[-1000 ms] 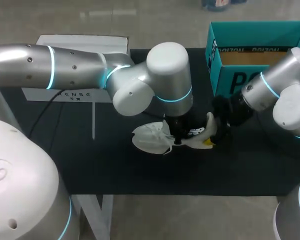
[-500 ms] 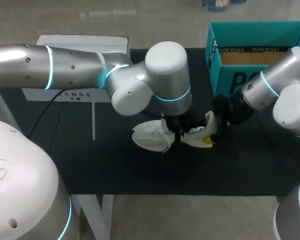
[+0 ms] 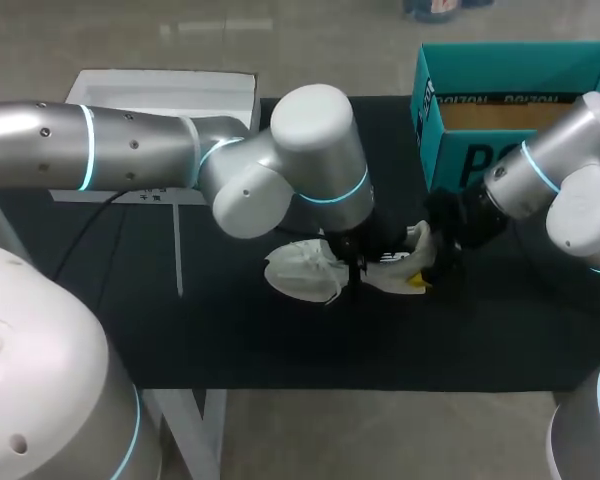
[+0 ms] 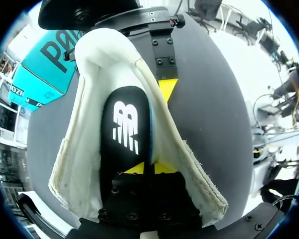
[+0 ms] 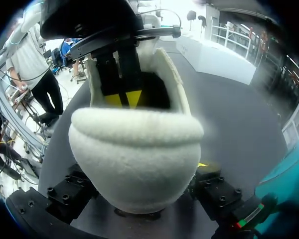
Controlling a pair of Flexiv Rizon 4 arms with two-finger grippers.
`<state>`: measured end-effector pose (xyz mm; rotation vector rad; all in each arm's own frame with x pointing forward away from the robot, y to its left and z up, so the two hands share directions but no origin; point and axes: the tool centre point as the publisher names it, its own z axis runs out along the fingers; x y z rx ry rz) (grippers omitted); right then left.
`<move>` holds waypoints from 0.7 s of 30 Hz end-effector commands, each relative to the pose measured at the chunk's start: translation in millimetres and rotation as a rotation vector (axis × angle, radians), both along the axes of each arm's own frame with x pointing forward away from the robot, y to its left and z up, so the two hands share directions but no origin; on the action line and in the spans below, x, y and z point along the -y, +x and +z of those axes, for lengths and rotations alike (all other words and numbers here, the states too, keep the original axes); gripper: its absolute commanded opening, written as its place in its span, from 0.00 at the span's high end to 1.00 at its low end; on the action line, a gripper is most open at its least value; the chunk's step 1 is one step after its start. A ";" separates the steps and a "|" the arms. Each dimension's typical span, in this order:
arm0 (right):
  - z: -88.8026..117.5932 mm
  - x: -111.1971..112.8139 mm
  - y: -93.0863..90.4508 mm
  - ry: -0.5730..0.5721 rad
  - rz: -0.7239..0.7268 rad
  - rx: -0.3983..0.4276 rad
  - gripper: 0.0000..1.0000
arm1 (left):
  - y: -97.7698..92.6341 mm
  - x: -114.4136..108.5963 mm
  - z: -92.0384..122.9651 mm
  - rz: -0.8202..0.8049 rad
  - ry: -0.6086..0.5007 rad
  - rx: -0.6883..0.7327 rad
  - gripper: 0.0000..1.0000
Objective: Take the shoe out of the shoebox, open the shoe tongue, remove and reinsert the insole, then place the shoe into the shoebox
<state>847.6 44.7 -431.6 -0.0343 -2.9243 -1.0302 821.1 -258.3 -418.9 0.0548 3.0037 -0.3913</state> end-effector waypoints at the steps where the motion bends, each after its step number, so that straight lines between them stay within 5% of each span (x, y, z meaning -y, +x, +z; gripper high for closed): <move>1: -0.3 -2.8 -2.3 -0.002 0.001 0.000 1.00 | 5.3 5.2 -15.3 -0.005 -0.014 -0.008 1.00; 21: -0.3 -2.8 -2.3 -0.002 0.001 0.000 1.00 | 1.4 -0.8 16.6 0.055 -0.084 -0.071 1.00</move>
